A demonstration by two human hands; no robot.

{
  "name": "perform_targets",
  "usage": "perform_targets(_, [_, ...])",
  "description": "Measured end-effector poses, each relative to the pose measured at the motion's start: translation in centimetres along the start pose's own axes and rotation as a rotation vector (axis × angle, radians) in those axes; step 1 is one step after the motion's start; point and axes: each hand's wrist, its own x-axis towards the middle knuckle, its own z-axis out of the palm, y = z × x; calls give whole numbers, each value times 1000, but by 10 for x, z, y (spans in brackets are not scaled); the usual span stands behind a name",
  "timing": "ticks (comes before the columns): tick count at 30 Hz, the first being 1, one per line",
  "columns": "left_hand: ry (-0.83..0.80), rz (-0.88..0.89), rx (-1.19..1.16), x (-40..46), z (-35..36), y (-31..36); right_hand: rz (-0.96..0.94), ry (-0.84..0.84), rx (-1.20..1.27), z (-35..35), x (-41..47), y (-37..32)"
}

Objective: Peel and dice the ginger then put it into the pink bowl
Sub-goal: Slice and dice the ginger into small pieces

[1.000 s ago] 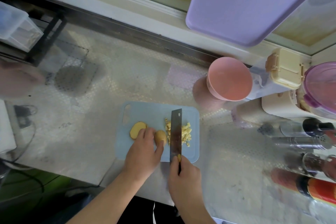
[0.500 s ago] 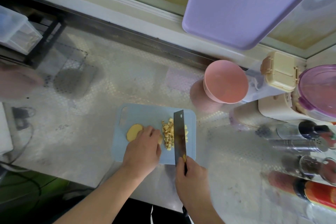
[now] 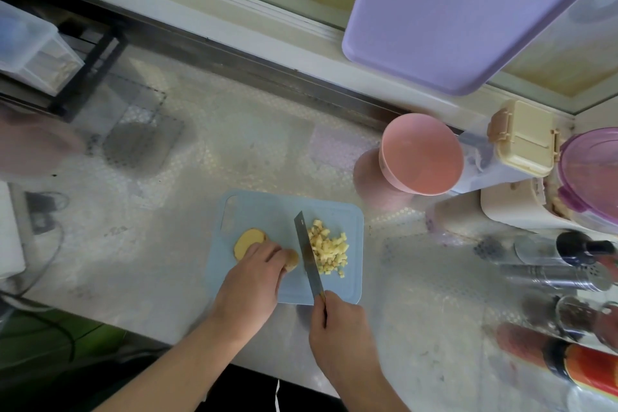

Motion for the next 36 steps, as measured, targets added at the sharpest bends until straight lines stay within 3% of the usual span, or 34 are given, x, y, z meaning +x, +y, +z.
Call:
perform_targets(28, [23,66,-94,0,-1,-10,25,-65,-186,17,17,-31])
perform_targets(36, [29,62,-110,-2,-5,-9,-25,-2,-71,10,12,-25])
